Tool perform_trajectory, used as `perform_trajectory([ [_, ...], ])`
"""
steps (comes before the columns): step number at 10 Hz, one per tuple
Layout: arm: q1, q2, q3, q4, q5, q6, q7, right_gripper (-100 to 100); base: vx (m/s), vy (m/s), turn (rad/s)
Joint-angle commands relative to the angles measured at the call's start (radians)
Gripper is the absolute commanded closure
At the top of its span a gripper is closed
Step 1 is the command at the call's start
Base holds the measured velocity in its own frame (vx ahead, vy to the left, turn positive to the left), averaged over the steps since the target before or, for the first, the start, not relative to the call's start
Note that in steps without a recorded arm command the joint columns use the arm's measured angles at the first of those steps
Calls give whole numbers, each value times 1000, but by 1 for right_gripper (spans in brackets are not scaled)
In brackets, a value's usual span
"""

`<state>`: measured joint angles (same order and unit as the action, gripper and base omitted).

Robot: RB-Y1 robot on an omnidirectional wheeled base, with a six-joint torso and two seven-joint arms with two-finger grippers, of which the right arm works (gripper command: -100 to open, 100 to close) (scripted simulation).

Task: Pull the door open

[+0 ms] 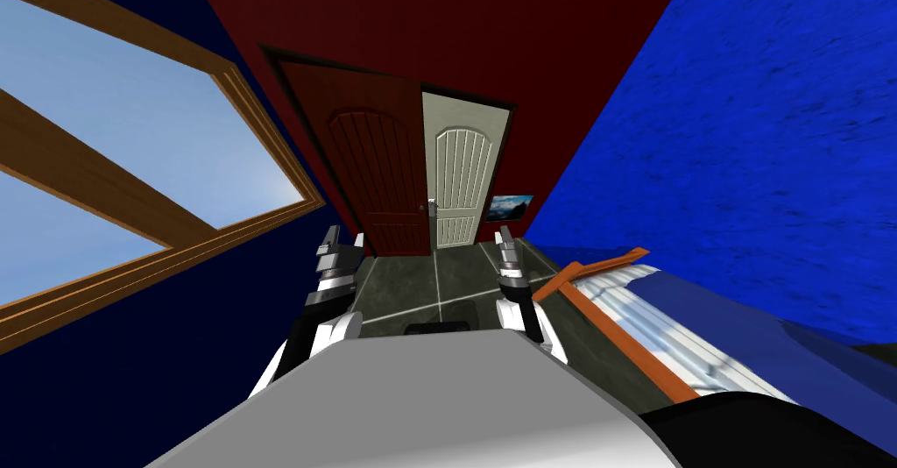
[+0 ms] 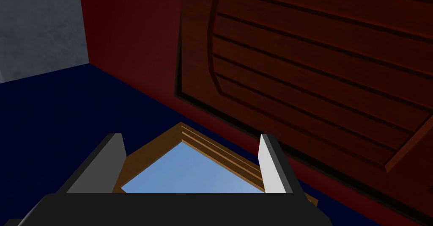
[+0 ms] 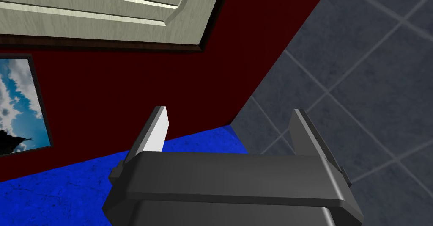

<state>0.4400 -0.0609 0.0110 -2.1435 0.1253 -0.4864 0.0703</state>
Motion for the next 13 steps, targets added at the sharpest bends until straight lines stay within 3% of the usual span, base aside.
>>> perform_trajectory([
  [1,-10,-11,-5,35,2,10,-20,-100,171,62,5],
  [4,-26,-25,-13,86,5,23,-48,-100,140,52,4],
  [13,-97,-76,-44,307,18,77,-167,-100,161,63,13],
])
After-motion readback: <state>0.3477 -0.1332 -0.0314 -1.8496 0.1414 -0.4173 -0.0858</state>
